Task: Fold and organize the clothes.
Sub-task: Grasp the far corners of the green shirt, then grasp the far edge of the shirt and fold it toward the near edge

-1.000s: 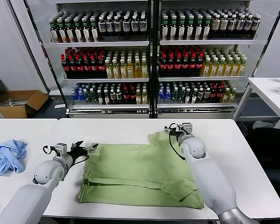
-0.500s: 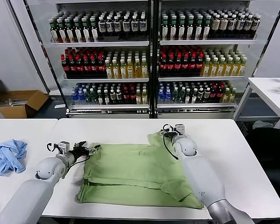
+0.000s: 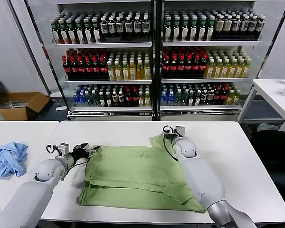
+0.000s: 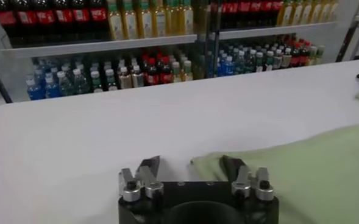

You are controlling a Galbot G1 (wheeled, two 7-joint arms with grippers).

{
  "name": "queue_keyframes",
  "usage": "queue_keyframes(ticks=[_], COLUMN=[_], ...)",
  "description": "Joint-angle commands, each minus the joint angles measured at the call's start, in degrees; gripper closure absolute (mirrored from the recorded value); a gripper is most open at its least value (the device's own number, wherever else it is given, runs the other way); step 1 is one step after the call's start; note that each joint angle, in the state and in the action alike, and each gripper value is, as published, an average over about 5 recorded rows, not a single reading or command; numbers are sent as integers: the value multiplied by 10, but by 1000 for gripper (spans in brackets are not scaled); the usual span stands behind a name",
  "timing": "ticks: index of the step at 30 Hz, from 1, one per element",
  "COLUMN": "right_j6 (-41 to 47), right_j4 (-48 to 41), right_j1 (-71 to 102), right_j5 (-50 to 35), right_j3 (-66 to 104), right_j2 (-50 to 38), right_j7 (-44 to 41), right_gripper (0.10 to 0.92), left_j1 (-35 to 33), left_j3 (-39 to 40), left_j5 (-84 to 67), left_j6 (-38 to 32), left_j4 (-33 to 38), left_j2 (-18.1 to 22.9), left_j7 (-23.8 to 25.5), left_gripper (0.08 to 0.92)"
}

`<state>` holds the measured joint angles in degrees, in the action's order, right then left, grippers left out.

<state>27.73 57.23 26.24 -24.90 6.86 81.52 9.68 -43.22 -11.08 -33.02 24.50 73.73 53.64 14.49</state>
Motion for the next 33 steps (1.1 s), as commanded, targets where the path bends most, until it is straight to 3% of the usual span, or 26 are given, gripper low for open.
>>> queue_keyframes(ticks=[1, 12, 19, 26, 33], right_j6=[8, -47, 8, 51, 54], right_j4=[-4, 19, 252, 473, 603], right_j1=[-1, 10, 79, 224, 367], right_j5=[0, 18, -86, -138, -140], right_j3=[0, 2, 1, 54, 92], right_j2=[1, -9, -84, -166, -210], right_j7=[6, -10, 21, 38, 46], right_gripper=[579, 875, 919, 919, 919], left_j1=[-9, -10, -42, -154, -240], left_j3=[0, -6, -15, -67, -100], left_j5=[6, -12, -73, -102, -105], left_j6=[-5, -41, -85, -93, -100], left_j4=[0, 8, 68, 191, 256], left_j2=[2, 2, -27, -67, -89], left_j7=[25, 22, -8, -45, -65], left_gripper=[372, 692, 878, 916, 916])
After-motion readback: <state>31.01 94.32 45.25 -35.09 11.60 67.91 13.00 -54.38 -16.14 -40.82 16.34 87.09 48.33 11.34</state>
